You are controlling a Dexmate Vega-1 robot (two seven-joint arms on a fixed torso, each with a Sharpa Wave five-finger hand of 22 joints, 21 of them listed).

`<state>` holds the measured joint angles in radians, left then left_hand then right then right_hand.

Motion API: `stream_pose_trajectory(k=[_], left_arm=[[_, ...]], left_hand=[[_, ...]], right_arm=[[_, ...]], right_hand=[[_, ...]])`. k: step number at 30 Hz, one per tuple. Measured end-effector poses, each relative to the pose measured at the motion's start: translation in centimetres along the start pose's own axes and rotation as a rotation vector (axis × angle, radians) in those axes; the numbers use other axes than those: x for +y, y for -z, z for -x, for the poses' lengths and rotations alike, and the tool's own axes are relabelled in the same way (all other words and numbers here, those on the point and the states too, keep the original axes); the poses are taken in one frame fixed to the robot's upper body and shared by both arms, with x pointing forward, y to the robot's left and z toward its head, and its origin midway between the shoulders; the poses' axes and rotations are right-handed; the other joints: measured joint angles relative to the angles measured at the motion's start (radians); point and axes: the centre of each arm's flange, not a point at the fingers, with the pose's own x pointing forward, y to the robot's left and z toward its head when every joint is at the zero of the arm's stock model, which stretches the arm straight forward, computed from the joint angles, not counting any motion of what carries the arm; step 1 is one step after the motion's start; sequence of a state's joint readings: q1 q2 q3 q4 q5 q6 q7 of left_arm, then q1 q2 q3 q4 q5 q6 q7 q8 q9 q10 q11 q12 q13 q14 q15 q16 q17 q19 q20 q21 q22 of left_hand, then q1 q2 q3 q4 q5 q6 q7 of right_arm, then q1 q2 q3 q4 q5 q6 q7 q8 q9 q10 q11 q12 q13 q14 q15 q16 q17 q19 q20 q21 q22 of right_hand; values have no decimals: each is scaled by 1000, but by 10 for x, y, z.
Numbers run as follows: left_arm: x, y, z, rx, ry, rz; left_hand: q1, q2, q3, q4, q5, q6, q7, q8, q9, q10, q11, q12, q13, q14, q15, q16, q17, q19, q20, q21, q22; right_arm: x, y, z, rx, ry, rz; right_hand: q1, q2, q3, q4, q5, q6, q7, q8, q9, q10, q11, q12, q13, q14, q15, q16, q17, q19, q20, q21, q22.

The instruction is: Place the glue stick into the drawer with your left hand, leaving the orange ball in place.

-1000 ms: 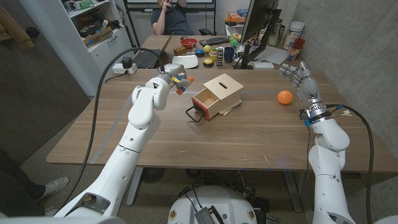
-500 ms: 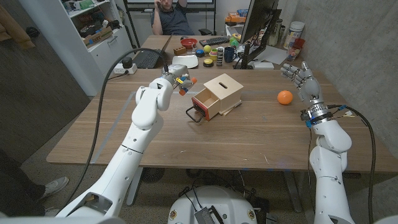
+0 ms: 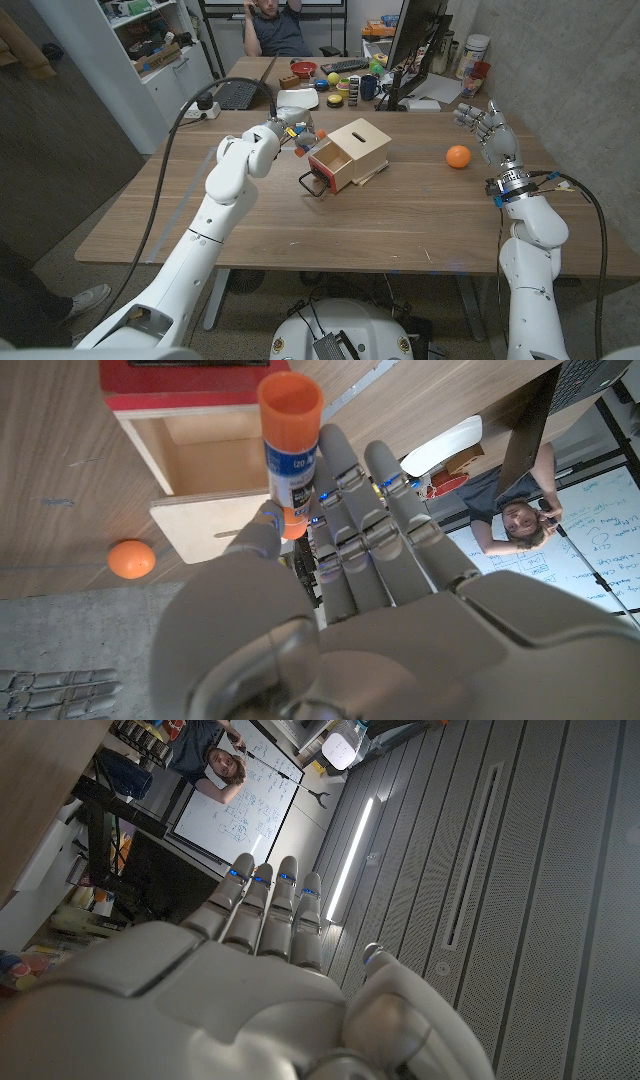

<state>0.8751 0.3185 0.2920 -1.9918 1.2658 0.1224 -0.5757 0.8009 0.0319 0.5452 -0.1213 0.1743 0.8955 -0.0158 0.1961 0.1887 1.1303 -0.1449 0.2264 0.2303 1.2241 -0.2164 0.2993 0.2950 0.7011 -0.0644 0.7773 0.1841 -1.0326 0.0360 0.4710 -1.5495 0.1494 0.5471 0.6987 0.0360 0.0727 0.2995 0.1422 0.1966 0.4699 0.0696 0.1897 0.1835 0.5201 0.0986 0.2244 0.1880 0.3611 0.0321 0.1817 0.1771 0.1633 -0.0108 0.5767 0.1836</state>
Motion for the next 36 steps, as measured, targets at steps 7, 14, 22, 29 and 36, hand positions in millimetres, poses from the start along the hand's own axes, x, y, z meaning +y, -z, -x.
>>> stream_pose_trajectory(k=[7,14,22,29,36], left_arm=[[-1,2,-2,-15,28,-3],[-2,6,-10,-22,80,6],[-1,9,-21,-50,123,30],[0,5,-30,-87,161,39],[3,-4,-42,-135,213,46]], left_hand=[[0,0,0,0,0,0,0,0,0,0,0,0,-1,0,0,0,0,-2,-2,0,0],[0,0,0,0,5,0,0,0,0,0,0,0,-4,-1,1,-4,4,-2,-2,0,0],[0,0,5,5,5,1,1,-4,0,0,0,-3,-5,-2,2,-4,5,-2,-2,0,0],[0,0,5,5,5,2,1,-4,-1,0,0,-3,-4,-2,2,-8,5,-16,-1,0,0],[0,0,5,5,5,2,2,-6,-1,-1,-1,-3,-2,-7,7,-8,5,-16,-1,0,0]], right_arm=[[0,0,0,0,3,-1],[1,0,0,-4,7,0],[1,-1,0,-10,11,3],[1,-2,2,-17,15,5],[1,-4,2,-28,17,8]], right_hand=[[0,0,0,0,0,0,0,0,0,0,0,0,0,0,0,0,0,0,0,-4,0],[0,0,0,0,0,0,0,0,0,0,0,0,0,0,0,0,0,0,0,-4,0],[0,0,-4,-4,0,0,0,0,5,0,0,0,0,0,0,0,0,0,0,-4,0],[0,0,-4,-4,0,0,0,0,5,0,0,0,0,0,0,0,0,0,0,-4,0],[0,0,-8,0,0,-4,4,0,5,0,0,0,0,0,0,0,0,0,0,-8,0]])
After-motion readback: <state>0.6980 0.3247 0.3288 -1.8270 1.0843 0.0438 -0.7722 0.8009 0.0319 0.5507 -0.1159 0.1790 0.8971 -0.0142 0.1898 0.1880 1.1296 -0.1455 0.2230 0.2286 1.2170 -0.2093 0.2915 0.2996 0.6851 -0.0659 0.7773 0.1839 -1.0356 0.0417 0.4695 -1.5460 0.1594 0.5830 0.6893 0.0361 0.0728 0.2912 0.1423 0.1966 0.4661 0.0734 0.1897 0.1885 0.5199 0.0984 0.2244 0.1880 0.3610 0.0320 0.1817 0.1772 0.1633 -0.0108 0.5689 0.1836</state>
